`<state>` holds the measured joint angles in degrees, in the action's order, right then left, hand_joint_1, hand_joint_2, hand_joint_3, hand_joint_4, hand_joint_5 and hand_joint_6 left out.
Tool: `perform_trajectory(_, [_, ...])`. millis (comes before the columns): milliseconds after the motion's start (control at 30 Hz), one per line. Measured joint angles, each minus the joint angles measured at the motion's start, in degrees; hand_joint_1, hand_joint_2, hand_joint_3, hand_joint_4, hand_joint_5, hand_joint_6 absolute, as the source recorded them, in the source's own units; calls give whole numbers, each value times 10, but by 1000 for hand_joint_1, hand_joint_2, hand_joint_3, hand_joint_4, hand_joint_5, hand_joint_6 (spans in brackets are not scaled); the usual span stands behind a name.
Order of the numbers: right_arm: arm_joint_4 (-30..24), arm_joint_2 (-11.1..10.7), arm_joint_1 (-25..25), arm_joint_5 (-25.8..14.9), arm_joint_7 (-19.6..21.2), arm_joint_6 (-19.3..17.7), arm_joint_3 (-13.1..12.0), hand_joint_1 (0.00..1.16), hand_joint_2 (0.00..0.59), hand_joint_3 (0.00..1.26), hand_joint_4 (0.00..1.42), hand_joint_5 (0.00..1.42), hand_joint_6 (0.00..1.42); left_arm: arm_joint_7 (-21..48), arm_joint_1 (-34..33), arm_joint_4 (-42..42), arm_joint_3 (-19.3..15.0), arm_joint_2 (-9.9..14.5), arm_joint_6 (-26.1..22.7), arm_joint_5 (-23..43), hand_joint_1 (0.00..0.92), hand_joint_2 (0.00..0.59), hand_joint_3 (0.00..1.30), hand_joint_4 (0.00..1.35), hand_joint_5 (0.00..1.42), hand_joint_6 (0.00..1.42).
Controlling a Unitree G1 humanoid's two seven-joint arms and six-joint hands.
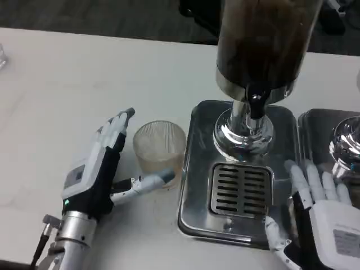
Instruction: Grasp the cup under the faucet to collect the drink, then remove the cup.
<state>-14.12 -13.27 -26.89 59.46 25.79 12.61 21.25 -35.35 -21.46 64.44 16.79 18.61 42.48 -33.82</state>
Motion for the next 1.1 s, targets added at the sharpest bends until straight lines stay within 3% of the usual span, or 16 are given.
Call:
perform_trajectory(267, [-18,1,-15,0,-5,6,-2,146,522,63,0,0,0,1,-15,25,1,-28,5,11,335,23,0,0,140,94])
perform_trajectory(700, [-24,14,-29,10,-6,10,-1,146,522,64,0,0,1,54,-37,54,-2,-40,2,41,428,38,0,53,290,230])
perform_trajectory(933, [-33,17,-36,13,-6,11,-2,147,522,64,0,0,10,60,-53,57,-1,-42,2,45,488,49,173,276,492,451])
perform_trajectory(1100, [-34,16,-36,13,-7,10,-2,148,522,64,0,0,26,55,-60,58,5,-43,-5,42,608,54,498,618,854,887])
